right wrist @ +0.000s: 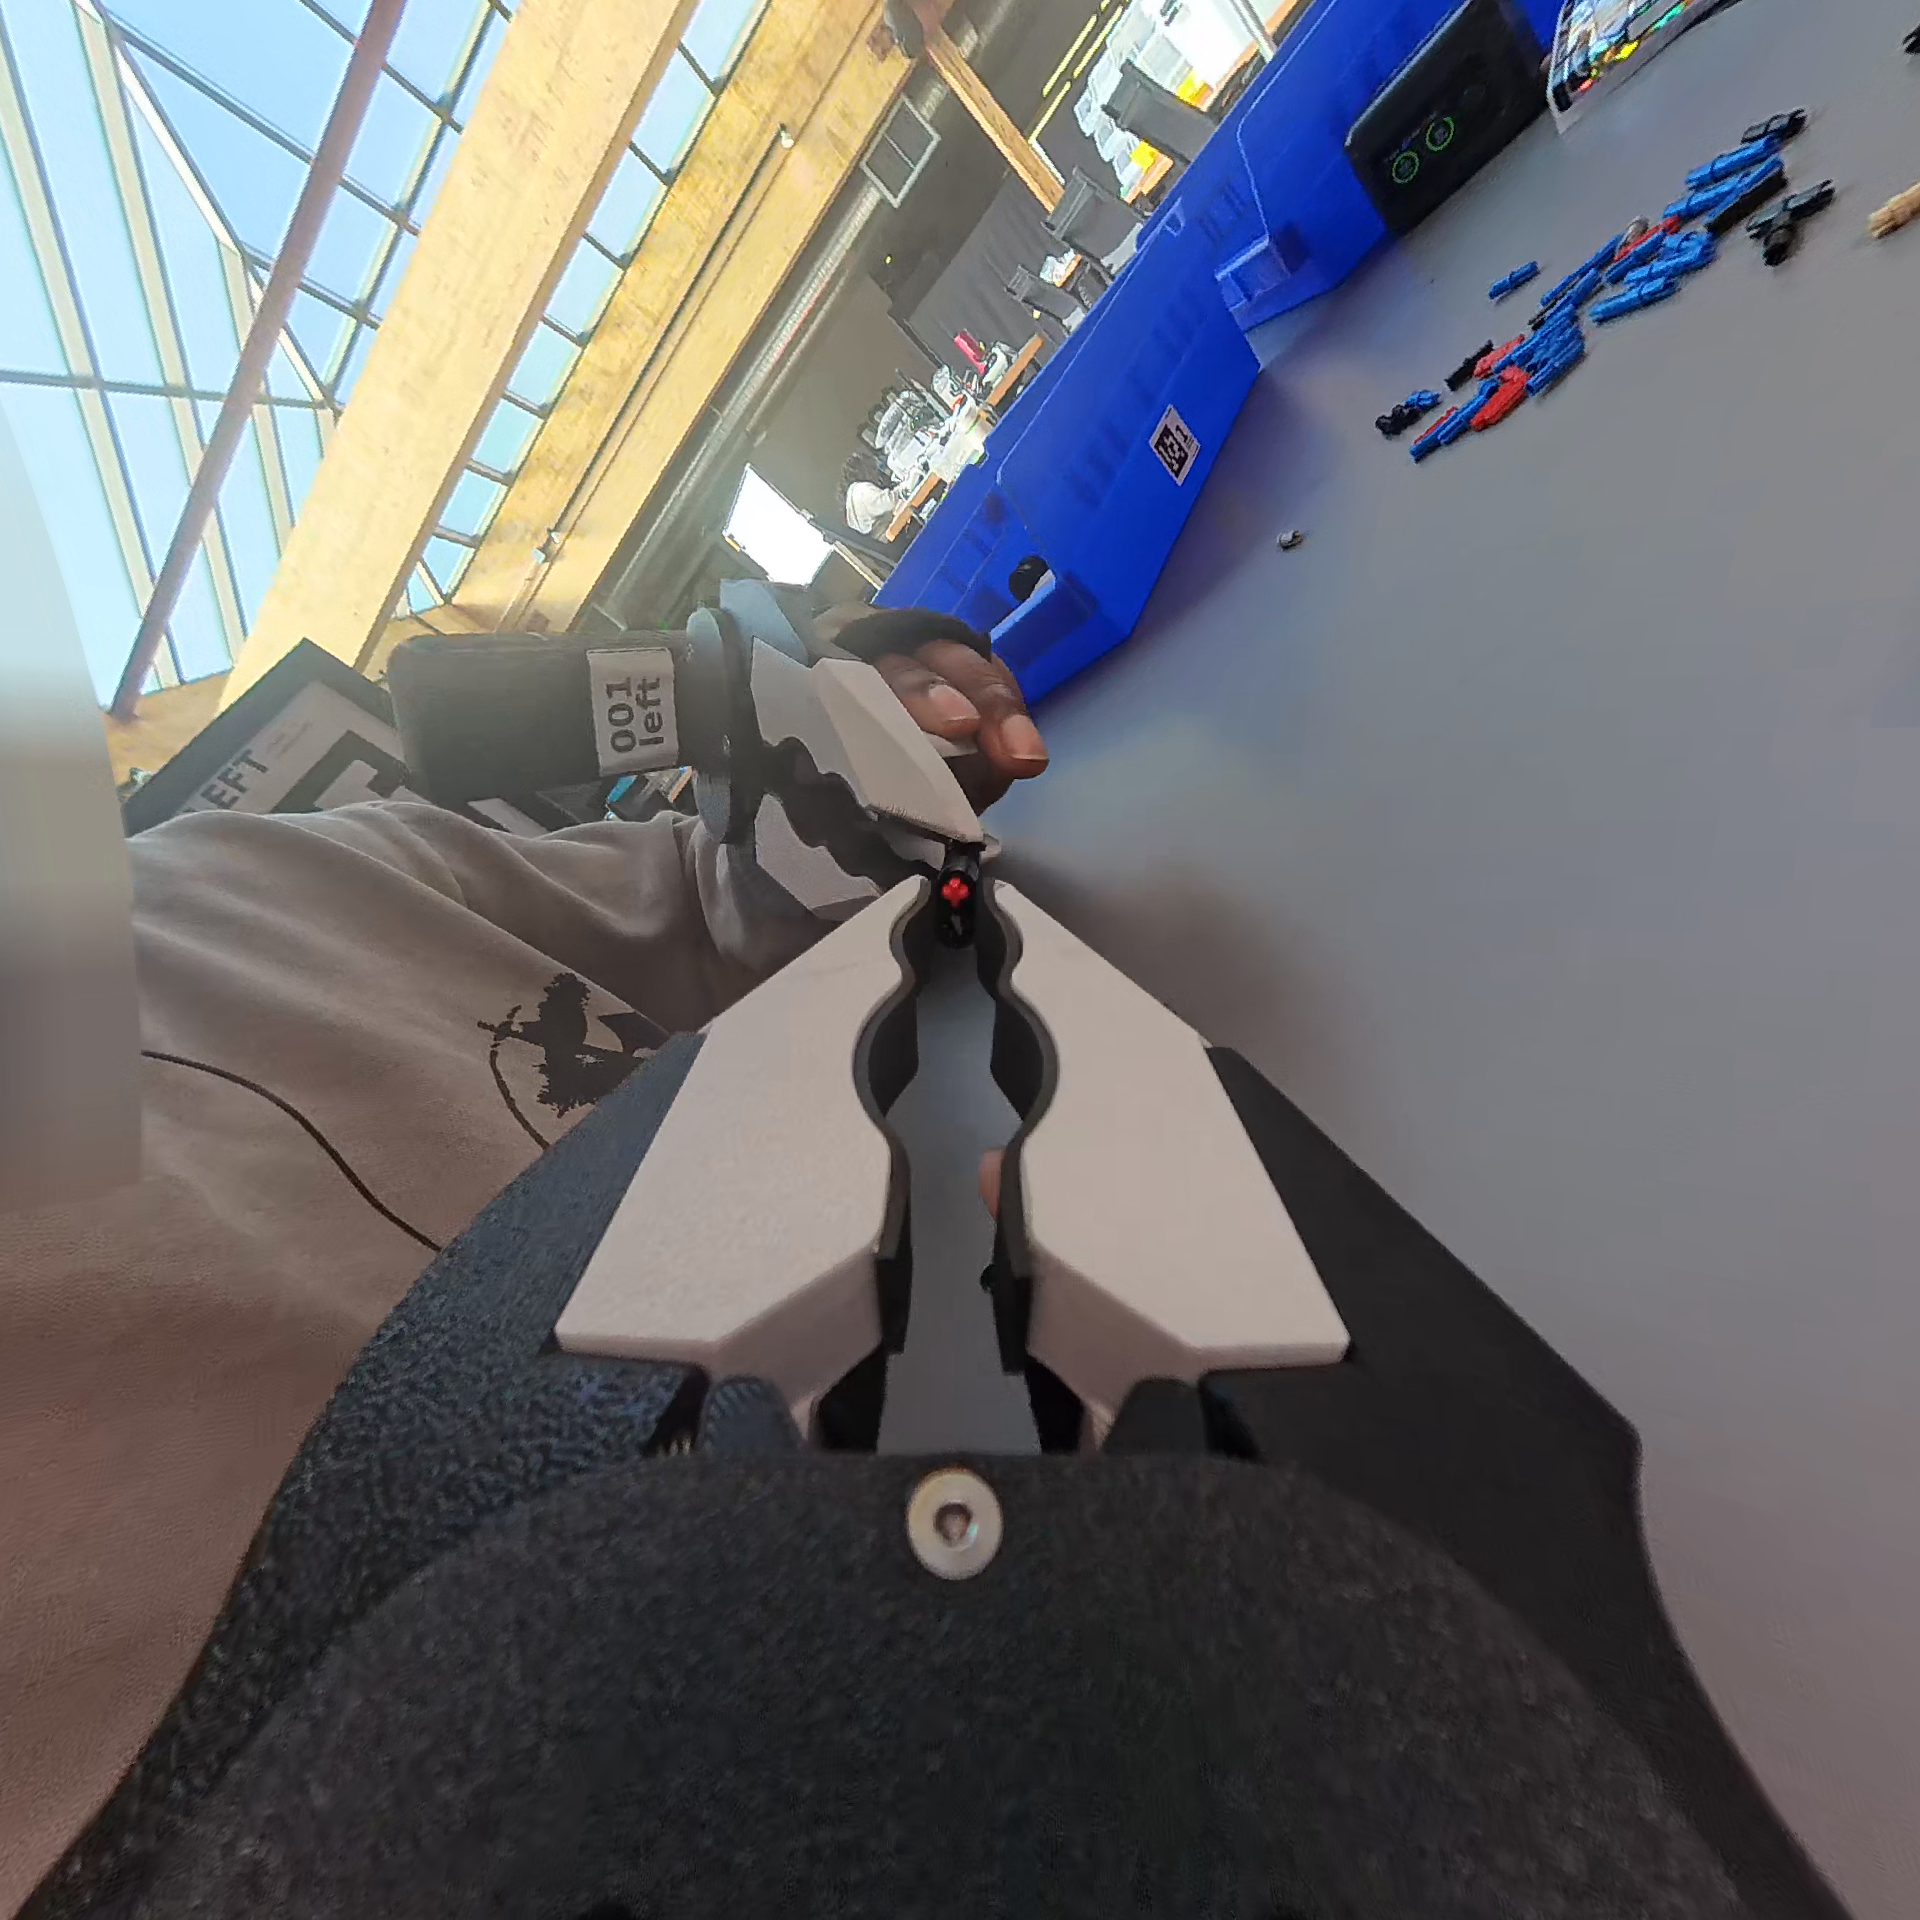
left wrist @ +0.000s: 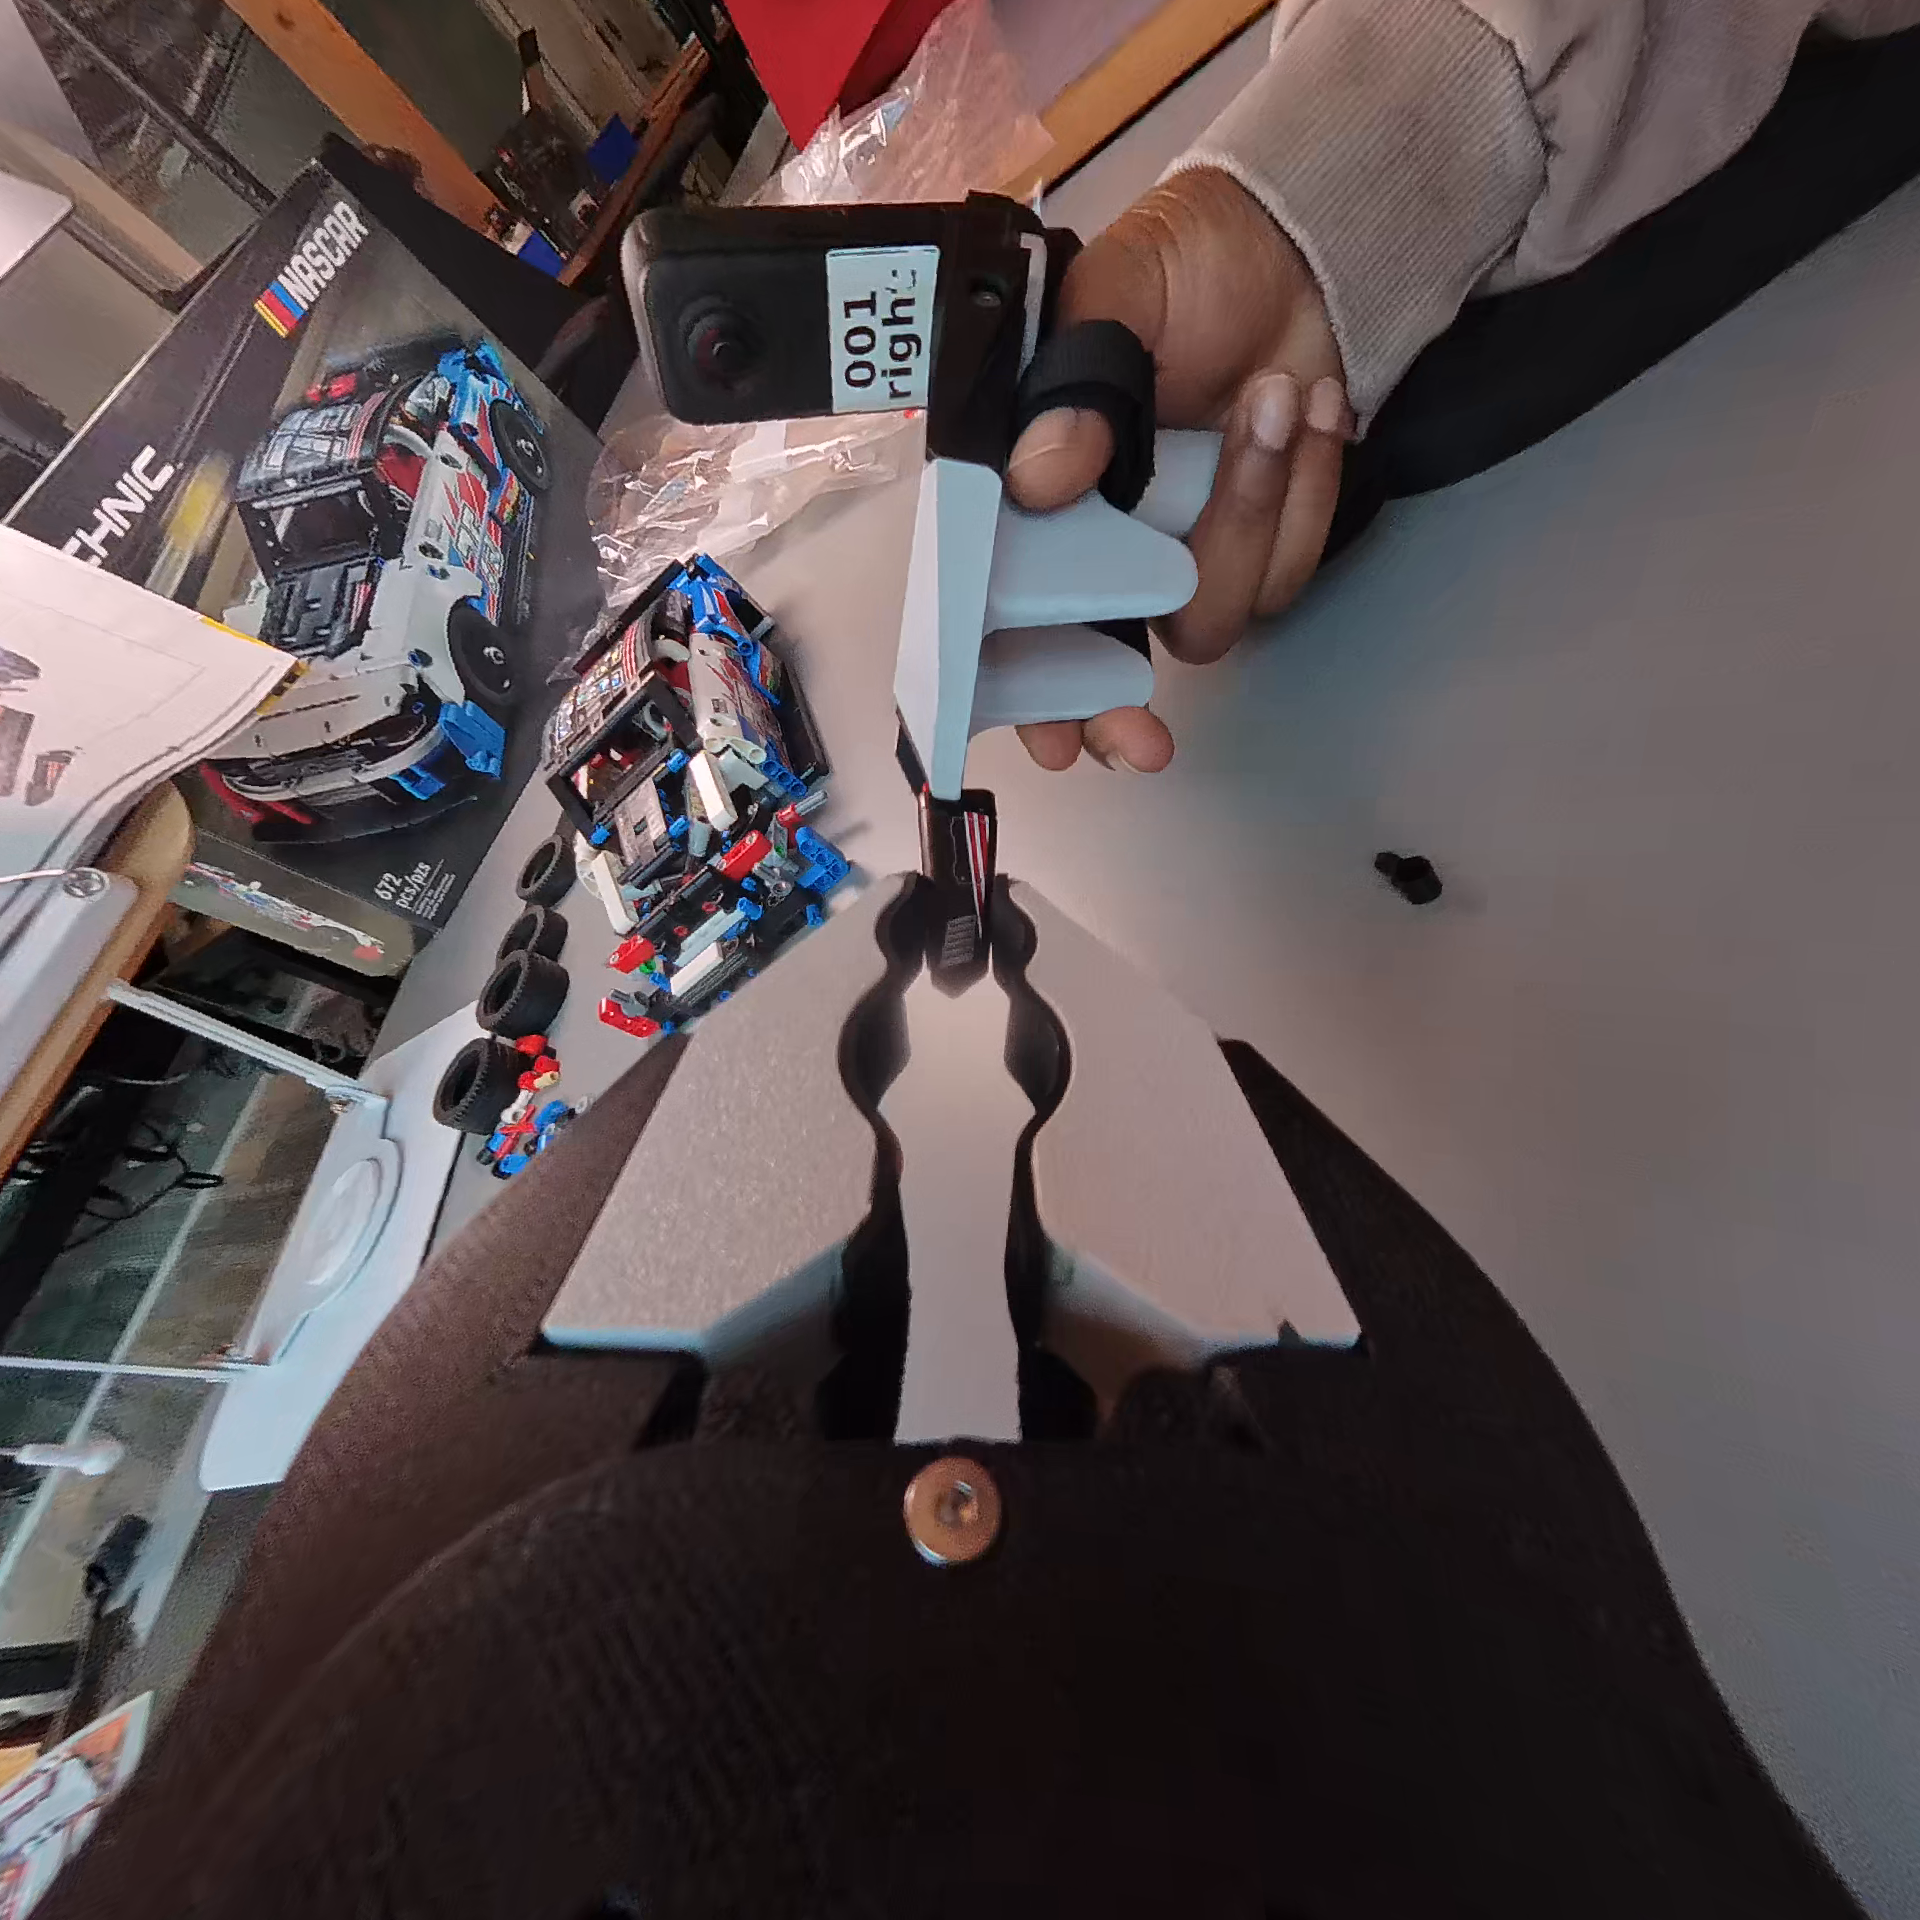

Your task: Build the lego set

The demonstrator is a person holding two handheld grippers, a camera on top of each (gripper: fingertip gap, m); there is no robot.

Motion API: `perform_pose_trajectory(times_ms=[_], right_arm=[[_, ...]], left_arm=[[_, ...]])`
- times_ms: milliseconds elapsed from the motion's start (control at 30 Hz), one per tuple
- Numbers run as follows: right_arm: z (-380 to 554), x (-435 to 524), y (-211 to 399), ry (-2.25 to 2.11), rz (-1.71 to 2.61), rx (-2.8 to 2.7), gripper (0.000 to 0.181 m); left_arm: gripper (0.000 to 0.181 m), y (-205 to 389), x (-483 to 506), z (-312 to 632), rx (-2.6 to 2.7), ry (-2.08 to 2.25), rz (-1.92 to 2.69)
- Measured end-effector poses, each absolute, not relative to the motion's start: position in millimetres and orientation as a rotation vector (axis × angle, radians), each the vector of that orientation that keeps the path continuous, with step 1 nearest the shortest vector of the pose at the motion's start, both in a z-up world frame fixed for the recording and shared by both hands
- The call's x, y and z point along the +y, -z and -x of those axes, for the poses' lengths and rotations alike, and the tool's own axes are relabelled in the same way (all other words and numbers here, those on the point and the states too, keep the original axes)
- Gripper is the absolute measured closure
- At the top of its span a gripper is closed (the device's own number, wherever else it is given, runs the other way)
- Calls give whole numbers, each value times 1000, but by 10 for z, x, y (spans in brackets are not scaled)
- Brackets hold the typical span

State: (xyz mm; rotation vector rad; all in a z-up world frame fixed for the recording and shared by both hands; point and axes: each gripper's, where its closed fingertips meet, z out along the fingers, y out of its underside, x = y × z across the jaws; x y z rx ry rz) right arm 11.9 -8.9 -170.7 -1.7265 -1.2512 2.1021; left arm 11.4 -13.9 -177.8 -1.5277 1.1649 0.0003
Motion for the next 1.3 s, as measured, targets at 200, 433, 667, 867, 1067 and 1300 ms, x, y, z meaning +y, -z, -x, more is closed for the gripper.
perform_pose_trajectory(times_ms=[200,433,667,867,1067,1300], right_arm=[[-149,56,1441,-2097,1553,-1182,170],[-117,-132,1399,-1900,1446,-1326,163],[-143,-181,1374,-1823,1382,-1373,173],[-165,-212,1360,-1818,1351,-1393,173],[-174,-235,1356,-1768,1306,-1431,174],[-169,-252,1474,-1204,1098,-1662,175]], left_arm=[[170,1574,-119,-36,939,332,1560],[170,1487,-159,-126,901,416,1512],[170,1438,-180,-167,876,446,1495],[170,1419,-202,-183,862,499,1481],[170,1413,-221,-191,842,580,1479],[162,1605,-240,-161,910,629,1571]])
